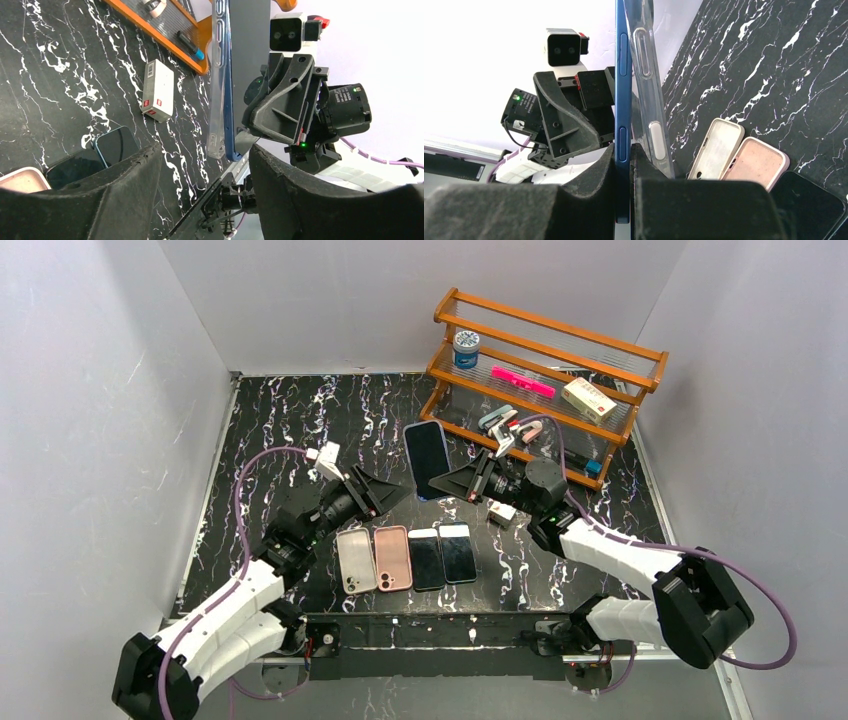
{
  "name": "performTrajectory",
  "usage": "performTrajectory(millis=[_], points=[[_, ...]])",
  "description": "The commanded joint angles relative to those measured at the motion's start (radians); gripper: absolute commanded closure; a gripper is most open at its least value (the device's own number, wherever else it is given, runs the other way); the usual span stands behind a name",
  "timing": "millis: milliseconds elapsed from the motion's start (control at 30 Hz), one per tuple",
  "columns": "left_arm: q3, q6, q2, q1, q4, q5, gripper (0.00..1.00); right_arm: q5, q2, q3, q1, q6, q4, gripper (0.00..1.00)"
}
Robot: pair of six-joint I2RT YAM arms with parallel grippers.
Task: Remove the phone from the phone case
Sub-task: Remove the phone case from the phone.
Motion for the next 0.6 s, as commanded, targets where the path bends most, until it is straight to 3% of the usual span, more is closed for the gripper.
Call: performTrajectory(millis=[0,567], points=[[-0.023,0.007,0.02,0.009,-0.004,-0.019,0.4,0.006,0.002,0.006,-0.002,0.004,0.112,0.99],[-0.017,-0.043,0.143,0.009,0.163,0.114,0.43,-0.045,0.024,0.024,-0.001,0.028,0.149,0.99]])
